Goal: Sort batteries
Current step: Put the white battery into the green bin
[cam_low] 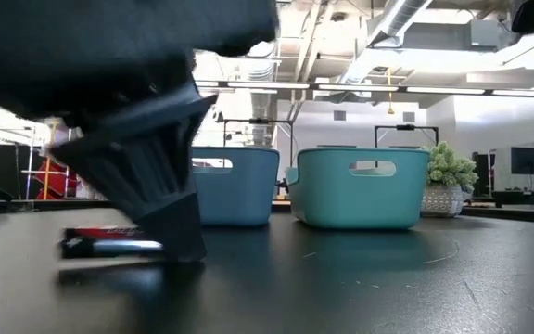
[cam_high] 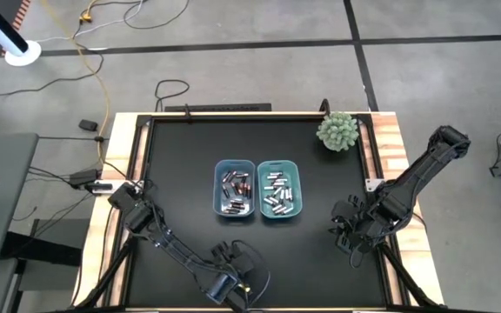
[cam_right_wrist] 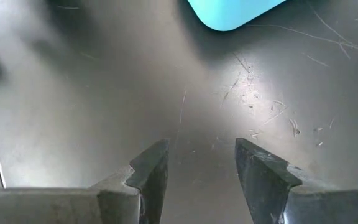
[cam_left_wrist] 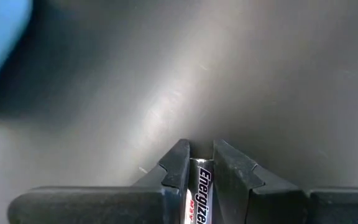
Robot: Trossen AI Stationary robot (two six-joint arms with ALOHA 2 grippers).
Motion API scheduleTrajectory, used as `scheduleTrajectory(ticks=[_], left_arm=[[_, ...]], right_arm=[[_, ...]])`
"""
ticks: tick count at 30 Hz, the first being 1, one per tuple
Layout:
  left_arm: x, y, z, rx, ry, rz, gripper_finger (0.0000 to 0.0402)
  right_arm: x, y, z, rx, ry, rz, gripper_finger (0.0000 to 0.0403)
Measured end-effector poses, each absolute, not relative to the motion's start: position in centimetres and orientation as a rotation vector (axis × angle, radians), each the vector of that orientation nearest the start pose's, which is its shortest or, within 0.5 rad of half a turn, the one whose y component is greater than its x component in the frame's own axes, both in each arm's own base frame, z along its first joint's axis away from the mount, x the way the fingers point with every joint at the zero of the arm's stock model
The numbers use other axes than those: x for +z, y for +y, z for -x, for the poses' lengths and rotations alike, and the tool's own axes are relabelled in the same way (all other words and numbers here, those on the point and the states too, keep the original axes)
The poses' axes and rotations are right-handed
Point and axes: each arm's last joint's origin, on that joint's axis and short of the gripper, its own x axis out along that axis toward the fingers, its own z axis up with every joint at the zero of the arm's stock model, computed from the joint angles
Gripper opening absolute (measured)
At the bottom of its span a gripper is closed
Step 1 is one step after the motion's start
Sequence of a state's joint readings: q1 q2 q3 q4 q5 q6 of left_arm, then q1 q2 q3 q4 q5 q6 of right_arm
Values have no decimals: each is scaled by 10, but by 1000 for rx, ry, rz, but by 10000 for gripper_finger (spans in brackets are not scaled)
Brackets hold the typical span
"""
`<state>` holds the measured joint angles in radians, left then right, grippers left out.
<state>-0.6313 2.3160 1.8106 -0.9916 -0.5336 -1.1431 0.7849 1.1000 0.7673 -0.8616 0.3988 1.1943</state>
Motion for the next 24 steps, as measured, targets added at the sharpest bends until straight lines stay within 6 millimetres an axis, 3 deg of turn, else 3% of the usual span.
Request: scheduleTrajectory(ticks=[4,13,17,24], left_arm=[[158,-234,-386,577,1039,140,51],[237,-182,-424,458,930,69,51],[268,-140,-444,402,905,40,51],[263,-41,-479,303,939,54,51]], right_arm=[[228,124,-140,-275,1002,-413,200],[228,124,-140,-275,998,-421,200],[228,124,-140,-271,994,-427,200],[228,119,-145,-318,965,-441,200]])
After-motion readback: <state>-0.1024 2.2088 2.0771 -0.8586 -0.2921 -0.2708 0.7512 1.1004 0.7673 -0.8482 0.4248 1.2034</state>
